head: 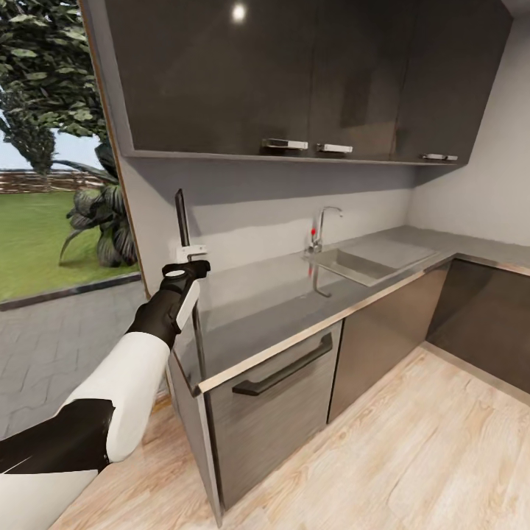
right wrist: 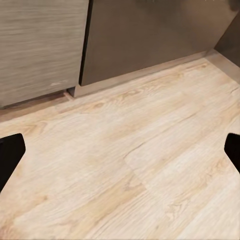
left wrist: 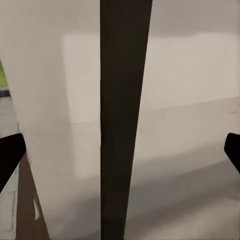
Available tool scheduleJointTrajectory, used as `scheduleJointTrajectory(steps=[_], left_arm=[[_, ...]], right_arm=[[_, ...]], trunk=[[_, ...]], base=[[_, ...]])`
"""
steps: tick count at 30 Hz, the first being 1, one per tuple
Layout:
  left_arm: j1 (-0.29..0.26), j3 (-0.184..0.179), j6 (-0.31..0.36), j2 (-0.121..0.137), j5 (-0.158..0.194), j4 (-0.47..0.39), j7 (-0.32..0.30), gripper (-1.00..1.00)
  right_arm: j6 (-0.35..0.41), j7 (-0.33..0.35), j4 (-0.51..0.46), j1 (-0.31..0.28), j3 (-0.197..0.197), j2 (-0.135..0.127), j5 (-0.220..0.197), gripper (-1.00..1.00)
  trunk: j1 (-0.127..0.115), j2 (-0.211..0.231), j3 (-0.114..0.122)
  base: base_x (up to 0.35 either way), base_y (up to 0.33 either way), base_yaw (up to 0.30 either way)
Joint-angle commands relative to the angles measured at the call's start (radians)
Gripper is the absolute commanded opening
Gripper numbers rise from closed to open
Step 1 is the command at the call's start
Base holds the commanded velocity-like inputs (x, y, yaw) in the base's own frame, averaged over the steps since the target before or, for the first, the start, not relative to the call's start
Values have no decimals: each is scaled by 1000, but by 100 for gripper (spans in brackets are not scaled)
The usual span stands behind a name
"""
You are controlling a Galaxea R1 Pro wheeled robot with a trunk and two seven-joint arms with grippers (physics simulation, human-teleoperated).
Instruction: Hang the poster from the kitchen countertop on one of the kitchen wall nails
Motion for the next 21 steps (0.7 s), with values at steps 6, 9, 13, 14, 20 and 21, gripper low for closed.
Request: scheduleJointTrajectory(steps=[6, 9, 13, 14, 20, 21], left_arm=[[0, 2, 5, -1, 0, -2, 1, 100], [0, 2, 5, -1, 0, -2, 1, 100], [0, 2, 5, -1, 0, -4, 1, 100], [0, 2, 5, -1, 0, -4, 1, 100], [0, 9, 6, -1, 0, -4, 1, -100], [0, 9, 6, -1, 0, -4, 1, -100]], right_arm=[[0, -6, -1, 0, 0, 0, 9, 100], [0, -6, -1, 0, 0, 0, 9, 100], [0, -6, -1, 0, 0, 0, 9, 100], [0, -6, -1, 0, 0, 0, 9, 100], [0, -6, -1, 0, -1, 0, 9, 100], [0, -6, -1, 0, -1, 0, 9, 100]], trunk=[[0, -1, -1], [0, -1, -1], [0, -1, -1], [0, -1, -1], [0, -1, -1], [0, -1, -1]], base=[[44, 0, 0], [8, 0, 0], [2, 0, 0], [0, 0, 0], [0, 0, 0], [0, 0, 0]])
